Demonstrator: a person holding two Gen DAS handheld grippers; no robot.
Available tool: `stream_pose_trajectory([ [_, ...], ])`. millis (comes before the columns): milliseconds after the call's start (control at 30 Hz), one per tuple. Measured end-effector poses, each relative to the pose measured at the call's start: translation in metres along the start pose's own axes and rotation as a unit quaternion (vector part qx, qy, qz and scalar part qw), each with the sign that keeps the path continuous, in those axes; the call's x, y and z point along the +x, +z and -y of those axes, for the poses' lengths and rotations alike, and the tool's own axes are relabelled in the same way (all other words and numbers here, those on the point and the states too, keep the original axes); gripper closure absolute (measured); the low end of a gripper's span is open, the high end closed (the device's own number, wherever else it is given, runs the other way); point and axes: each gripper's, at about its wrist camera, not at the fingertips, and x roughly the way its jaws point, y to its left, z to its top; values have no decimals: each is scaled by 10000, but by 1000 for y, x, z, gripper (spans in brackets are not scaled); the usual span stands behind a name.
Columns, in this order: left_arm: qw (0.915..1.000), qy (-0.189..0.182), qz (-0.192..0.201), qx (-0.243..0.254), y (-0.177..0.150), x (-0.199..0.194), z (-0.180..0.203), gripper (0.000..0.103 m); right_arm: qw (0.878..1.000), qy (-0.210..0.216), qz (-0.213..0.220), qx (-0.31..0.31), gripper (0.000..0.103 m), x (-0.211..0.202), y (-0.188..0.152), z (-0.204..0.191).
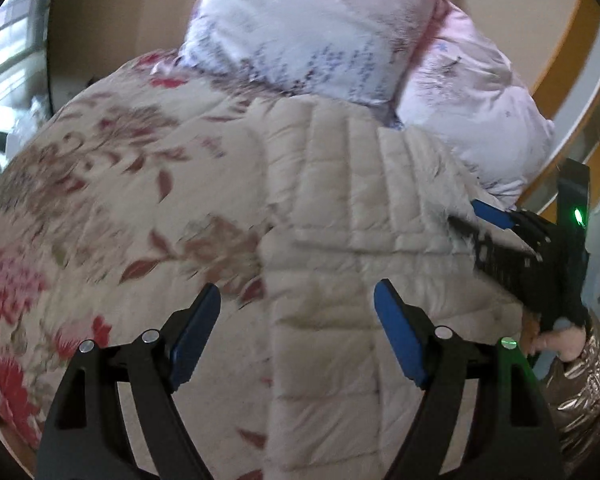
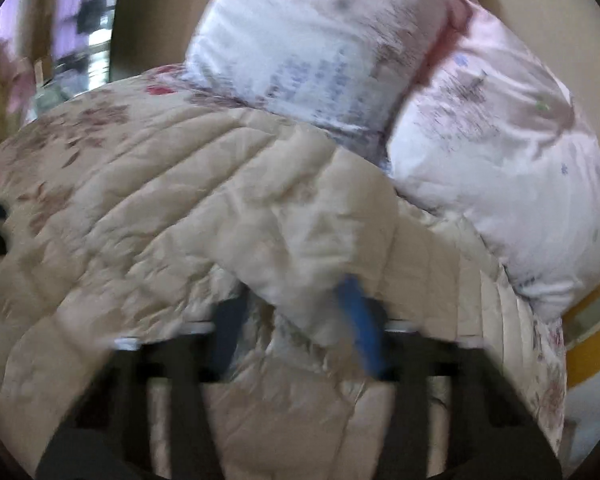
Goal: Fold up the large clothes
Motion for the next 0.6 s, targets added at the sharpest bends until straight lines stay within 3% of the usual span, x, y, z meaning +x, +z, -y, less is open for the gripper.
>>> stream_pose_trajectory([
  [33,10000,-2,15,-42,-3,0,-3,24,9995,92,13,315,92,1,2,11],
  [167,9999,-109,69,-86,-9,-3,-8,24,9869,253,262,1572,95,-12,-7,61],
  [300,9996,-267,39,-19,-15,-2,-5,24,9589,509,323,2774,96,-25,-37,114],
  [533,9987,-512,-34,66,-24,1,1,24,9146,1157,-229,3869,95,-5,-85,148],
  [600,9984,-551,-54,104,-28,-1,3,25,9029,1301,-521,4063,87,8,-97,152],
])
